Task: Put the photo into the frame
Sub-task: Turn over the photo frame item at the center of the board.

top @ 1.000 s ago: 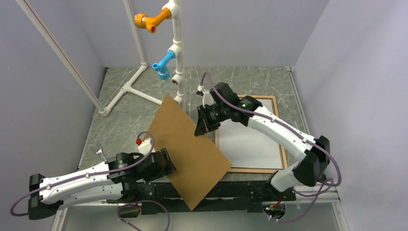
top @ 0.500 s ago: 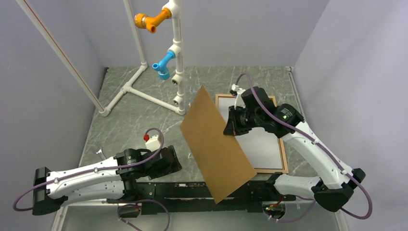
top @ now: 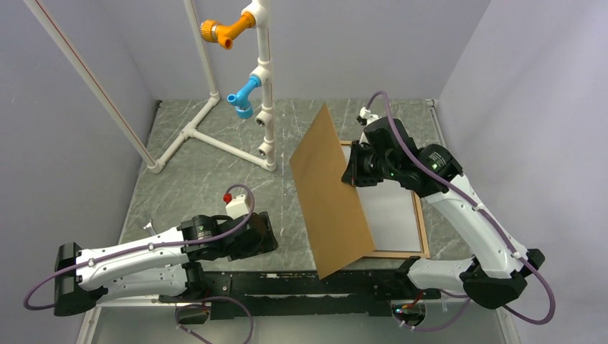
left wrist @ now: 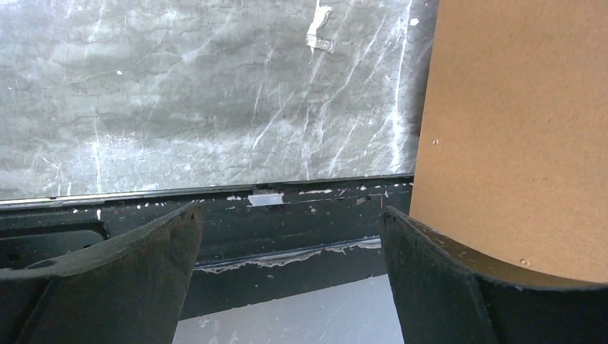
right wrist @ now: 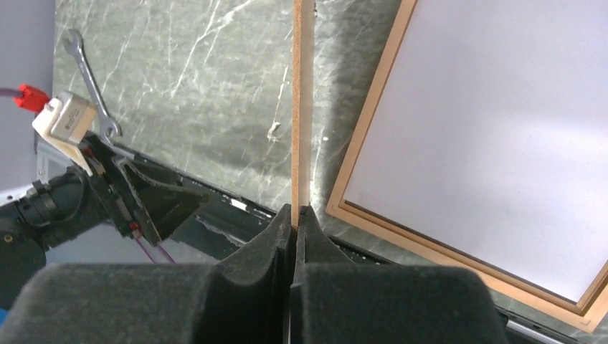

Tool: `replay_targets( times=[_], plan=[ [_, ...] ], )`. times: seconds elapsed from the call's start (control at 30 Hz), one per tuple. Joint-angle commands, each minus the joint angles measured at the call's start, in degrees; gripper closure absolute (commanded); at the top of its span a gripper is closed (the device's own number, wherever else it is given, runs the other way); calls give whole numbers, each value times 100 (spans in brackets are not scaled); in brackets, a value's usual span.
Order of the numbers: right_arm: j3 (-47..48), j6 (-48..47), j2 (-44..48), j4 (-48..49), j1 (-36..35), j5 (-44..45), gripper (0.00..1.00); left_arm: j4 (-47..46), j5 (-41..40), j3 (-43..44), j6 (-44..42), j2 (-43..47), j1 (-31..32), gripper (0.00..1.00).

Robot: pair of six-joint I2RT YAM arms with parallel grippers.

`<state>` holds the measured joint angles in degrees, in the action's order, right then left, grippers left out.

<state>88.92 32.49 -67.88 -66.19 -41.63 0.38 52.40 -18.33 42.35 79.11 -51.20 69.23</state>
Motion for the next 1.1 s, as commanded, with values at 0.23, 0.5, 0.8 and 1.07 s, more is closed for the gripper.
replay_targets(
  times=[0.23,0.5,0.8,1.07],
  plan=[
    [600,415,-734,473,-94,575,100,-142,39,229,-212,-68,-50,3],
    [1328,633,-1355,7,-698,1514,100,-32,37,133,-139,137,-57,3],
    [1830,708,-2000,-273,-1256,1990,88,-52,52,90,-173,490,-55,2],
    [1777,623,-1936,52,-1376,1689,49,-193,103,286,-366,454,-58,1]
  ],
)
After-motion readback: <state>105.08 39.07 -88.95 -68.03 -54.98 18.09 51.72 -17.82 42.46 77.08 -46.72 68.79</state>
